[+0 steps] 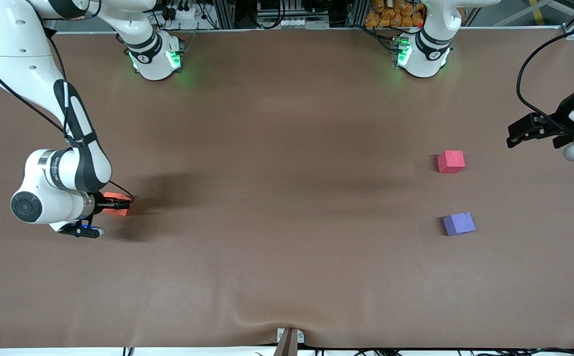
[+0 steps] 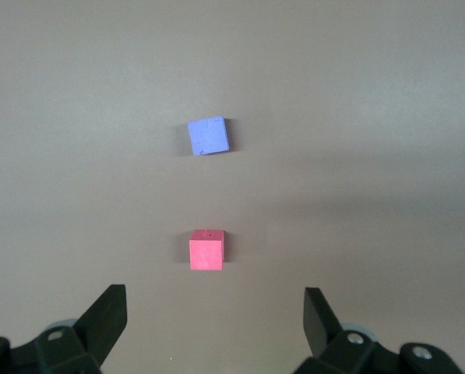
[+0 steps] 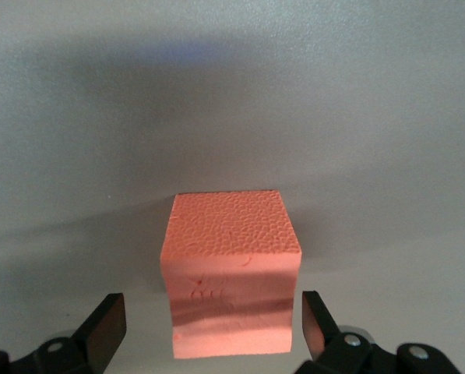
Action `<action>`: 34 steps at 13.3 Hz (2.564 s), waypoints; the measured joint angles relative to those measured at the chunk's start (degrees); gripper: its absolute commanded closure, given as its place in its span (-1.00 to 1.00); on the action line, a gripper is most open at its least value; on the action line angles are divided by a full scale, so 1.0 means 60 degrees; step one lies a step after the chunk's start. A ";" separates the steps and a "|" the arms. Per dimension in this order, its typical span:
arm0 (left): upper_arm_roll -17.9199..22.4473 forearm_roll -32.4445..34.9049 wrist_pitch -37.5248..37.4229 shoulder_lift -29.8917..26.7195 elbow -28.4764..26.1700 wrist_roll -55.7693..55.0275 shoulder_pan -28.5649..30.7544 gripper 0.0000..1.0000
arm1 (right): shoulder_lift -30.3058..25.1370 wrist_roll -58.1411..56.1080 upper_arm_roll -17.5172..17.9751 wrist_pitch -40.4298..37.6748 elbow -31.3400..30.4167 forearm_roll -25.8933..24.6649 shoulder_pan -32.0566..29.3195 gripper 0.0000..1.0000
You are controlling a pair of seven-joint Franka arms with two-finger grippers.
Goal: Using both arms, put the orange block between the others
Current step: 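Lift the orange cube and carry it toward the table middle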
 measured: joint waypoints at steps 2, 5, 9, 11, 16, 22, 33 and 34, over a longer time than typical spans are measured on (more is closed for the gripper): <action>-0.0001 0.0000 0.0000 0.0000 0.0000 0.0000 0.0000 -1.00 | 0.0000 -0.0334 -0.0025 0.0000 0.0000 0.0000 -0.0026 -1.00; -0.0004 0.0000 0.0000 0.0000 0.0000 0.0000 -0.0001 -1.00 | 0.0000 -0.0481 -0.0017 0.0034 -0.0010 0.0000 -0.0027 -0.70; -0.0026 0.0000 0.0000 0.0000 0.0000 0.0000 -0.0013 -1.00 | 0.0001 -0.0485 -0.0012 0.0105 -0.0027 0.0000 -0.0021 0.86; -0.0026 0.0000 0.0000 0.0000 0.0000 0.0004 -0.0013 -1.00 | -0.0012 -0.0484 -0.0023 0.0109 -0.0021 0.0001 -0.0037 1.00; -0.0028 0.0000 0.0001 0.0000 0.0001 0.0011 -0.0013 -1.00 | -0.0022 -0.0468 0.0007 0.0021 0.0015 0.0001 -0.0069 1.00; -0.0020 0.0000 0.0003 0.0011 0.0000 0.0012 0.0005 -1.00 | -0.0222 0.1880 0.0182 -0.2420 0.1269 0.0281 0.1480 1.00; -0.0015 0.0000 0.0006 0.0044 0.0006 0.0017 0.0006 -1.00 | -0.0523 0.6563 0.0309 -0.3596 0.3293 0.1870 0.5823 1.00; -0.0017 0.0000 0.0006 0.0044 0.0006 0.0017 0.0006 -1.00 | -0.0522 0.6719 0.0310 -0.3489 0.3362 0.1929 0.6137 1.00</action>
